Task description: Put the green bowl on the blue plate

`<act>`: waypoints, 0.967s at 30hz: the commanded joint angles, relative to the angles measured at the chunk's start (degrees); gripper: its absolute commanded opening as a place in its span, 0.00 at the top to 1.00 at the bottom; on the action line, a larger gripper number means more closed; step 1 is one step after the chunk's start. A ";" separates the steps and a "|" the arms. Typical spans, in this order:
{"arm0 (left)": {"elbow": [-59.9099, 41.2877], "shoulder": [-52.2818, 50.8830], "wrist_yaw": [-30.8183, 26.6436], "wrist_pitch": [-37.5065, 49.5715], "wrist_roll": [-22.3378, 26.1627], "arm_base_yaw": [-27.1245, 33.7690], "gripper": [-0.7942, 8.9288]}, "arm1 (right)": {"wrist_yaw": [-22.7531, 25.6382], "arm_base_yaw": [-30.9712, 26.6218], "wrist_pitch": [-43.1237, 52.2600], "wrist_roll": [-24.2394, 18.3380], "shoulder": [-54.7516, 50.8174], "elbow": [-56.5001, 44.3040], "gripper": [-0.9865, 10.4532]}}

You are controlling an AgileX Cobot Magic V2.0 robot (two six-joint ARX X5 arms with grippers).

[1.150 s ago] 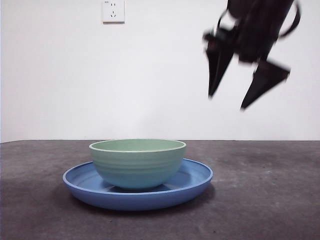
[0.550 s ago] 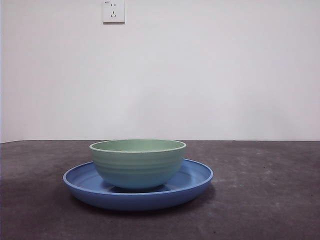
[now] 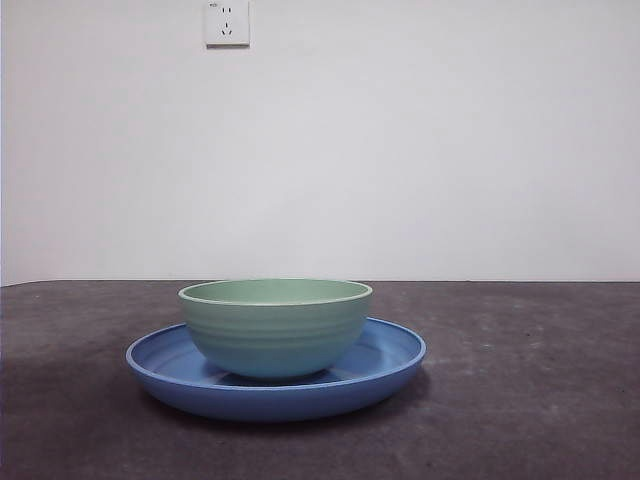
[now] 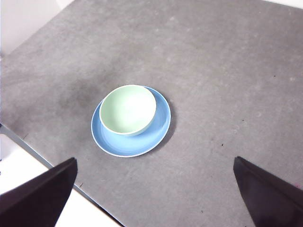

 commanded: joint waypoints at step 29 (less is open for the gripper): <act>0.33 -0.92 0.09 0.59 0.11 11.37 0.88 | 0.20 0.39 -3.89 0.61 0.22 0.98 0.90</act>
